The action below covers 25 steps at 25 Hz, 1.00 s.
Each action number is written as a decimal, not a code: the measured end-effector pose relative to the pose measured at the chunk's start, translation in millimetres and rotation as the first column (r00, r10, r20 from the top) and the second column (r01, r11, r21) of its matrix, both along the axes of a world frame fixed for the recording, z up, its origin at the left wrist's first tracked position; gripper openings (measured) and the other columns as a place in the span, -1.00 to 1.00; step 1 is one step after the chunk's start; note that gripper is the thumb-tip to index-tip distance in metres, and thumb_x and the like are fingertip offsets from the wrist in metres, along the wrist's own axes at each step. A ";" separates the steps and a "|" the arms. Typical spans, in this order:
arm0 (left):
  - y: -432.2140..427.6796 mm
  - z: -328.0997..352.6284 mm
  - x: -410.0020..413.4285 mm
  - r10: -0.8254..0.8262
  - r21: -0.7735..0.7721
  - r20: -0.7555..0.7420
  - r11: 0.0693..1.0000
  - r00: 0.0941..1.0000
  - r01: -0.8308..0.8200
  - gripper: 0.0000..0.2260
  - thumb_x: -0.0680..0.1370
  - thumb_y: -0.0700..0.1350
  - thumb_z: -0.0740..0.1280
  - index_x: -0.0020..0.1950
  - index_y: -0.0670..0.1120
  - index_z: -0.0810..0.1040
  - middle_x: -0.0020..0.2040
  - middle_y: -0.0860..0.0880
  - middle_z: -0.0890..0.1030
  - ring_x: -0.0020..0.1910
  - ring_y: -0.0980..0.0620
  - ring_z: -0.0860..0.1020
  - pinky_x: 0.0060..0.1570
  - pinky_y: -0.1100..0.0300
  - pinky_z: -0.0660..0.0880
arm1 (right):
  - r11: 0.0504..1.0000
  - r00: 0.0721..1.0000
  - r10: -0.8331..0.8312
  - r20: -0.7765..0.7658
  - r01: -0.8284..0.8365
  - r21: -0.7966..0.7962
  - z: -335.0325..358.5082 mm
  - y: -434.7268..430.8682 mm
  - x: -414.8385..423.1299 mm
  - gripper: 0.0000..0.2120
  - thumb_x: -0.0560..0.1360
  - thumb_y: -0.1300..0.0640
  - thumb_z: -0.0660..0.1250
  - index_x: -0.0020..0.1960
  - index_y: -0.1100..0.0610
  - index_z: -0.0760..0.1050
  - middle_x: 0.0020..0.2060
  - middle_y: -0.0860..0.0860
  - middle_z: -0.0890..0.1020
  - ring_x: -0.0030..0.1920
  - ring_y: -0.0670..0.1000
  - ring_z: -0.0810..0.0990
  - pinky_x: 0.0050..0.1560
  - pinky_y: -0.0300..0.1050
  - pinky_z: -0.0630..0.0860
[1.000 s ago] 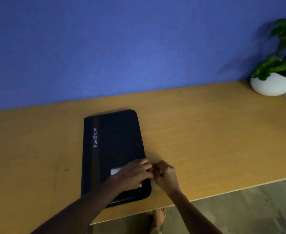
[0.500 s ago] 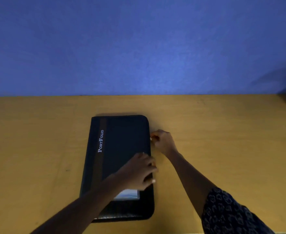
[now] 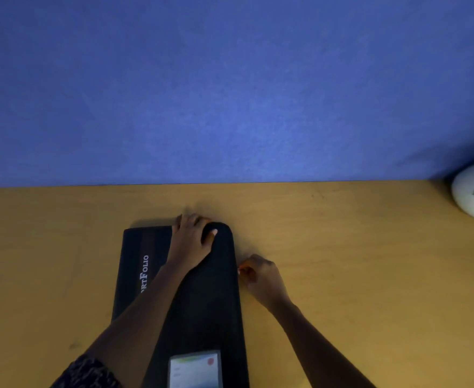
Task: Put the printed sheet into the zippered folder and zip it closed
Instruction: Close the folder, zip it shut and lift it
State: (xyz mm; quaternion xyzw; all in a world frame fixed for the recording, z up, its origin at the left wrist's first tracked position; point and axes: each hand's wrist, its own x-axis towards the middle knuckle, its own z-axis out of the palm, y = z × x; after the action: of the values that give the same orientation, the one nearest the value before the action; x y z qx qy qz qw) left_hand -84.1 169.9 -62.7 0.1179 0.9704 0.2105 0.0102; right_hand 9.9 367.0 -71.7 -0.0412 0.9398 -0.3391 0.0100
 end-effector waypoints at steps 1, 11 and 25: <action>0.7 -1.8 3.1 0.047 0.084 -0.074 0.996 0.996 -0.041 -0.70 0.56 0.07 0.24 0.15 -0.06 0.59 0.12 -0.04 0.56 0.21 -0.09 0.47 0.35 -0.04 0.23 | 1.000 1.000 0.005 -0.007 -0.005 -0.010 -1.1 4.0 2.5 -0.91 0.42 0.22 0.38 -0.08 0.14 0.62 -0.15 0.03 0.65 -0.19 0.02 0.63 -0.18 -0.15 0.58; -6.1 -19.1 4.2 0.121 0.300 -0.263 0.953 0.957 -0.038 -0.82 0.48 0.00 0.29 0.02 -0.01 0.60 -0.03 0.04 0.55 0.07 0.00 0.45 0.26 0.09 0.28 | 0.997 0.991 -0.071 -0.113 0.072 0.007 16.7 -16.1 -88.3 -0.84 0.37 0.35 0.43 -0.09 0.18 0.67 -0.16 0.06 0.69 -0.19 -0.01 0.65 -0.12 -0.22 0.55; -40.5 -8.6 9.5 0.212 0.010 -0.132 0.977 0.968 -0.212 -0.52 0.46 0.14 0.28 0.34 0.00 0.45 0.28 -0.06 0.45 0.32 -0.15 0.42 0.44 -0.24 0.08 | 0.982 0.695 -0.188 0.694 0.122 0.144 49.8 -73.8 -188.2 -0.86 0.38 0.30 0.42 -0.08 0.33 0.65 -0.20 0.20 0.68 -0.19 0.11 0.67 -0.16 -0.08 0.63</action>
State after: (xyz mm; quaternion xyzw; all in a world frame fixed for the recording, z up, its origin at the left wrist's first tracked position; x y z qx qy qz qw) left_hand -74.5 129.4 -71.3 0.0272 0.9764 0.1999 -0.0764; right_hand -178.3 293.1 -21.8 0.1711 0.8787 -0.2875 0.3407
